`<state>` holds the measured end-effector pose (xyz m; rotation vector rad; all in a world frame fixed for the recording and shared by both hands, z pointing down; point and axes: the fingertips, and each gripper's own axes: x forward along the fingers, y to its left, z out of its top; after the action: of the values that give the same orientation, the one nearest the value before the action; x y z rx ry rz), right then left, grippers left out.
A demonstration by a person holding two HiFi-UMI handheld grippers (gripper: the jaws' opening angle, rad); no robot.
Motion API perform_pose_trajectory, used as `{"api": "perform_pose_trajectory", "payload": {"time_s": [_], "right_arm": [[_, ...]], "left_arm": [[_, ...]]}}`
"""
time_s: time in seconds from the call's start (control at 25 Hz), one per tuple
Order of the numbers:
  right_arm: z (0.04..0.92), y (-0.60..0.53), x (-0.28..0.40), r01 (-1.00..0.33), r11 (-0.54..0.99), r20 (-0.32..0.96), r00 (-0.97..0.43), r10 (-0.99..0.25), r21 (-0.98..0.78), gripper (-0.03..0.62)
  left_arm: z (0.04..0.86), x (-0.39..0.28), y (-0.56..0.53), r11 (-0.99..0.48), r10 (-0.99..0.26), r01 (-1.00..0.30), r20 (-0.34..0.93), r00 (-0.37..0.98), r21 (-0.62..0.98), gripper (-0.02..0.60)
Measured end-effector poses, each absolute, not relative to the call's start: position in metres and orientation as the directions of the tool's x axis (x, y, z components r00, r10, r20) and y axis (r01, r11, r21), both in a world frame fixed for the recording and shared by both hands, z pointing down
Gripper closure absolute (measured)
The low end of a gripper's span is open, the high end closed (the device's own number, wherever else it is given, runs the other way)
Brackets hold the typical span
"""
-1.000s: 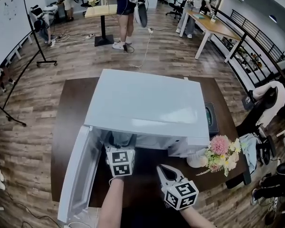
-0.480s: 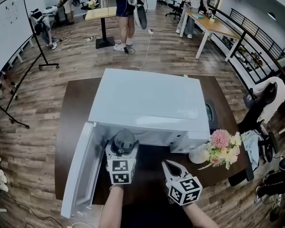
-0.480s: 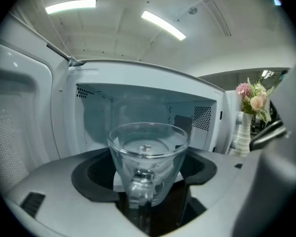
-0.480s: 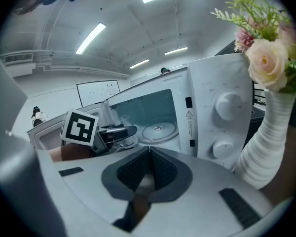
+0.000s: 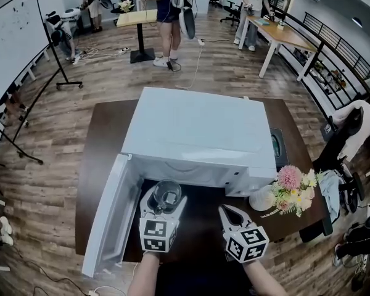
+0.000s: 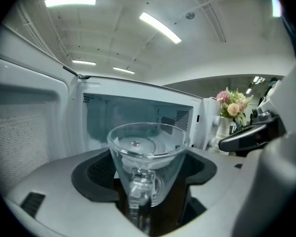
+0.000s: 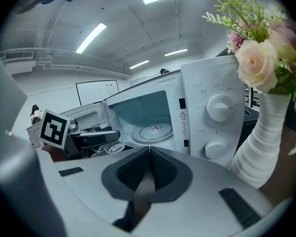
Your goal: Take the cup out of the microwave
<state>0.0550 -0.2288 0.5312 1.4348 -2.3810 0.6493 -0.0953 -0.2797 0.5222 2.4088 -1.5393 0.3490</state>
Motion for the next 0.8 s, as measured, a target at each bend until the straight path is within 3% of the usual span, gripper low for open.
{"api": "perform_pose_trajectory", "payload": {"time_s": [0.52,0.8], "right_arm": [[0.513,-0.223,0.072,-0.878,0.416,0.423,-0.479,-0.769,-0.239,0.600],[0.481,-0.230,0.082,-0.875,0.436,0.336,-0.484,-0.808,-0.211,0.600]], "left_arm": [[0.482,-0.096,-0.235,-0.508,-0.802,-0.852,0.289,0.522,0.129,0.210],[0.460,-0.092,-0.222,-0.554,-0.780,-0.820,0.255,0.571,0.141,0.210]]}}
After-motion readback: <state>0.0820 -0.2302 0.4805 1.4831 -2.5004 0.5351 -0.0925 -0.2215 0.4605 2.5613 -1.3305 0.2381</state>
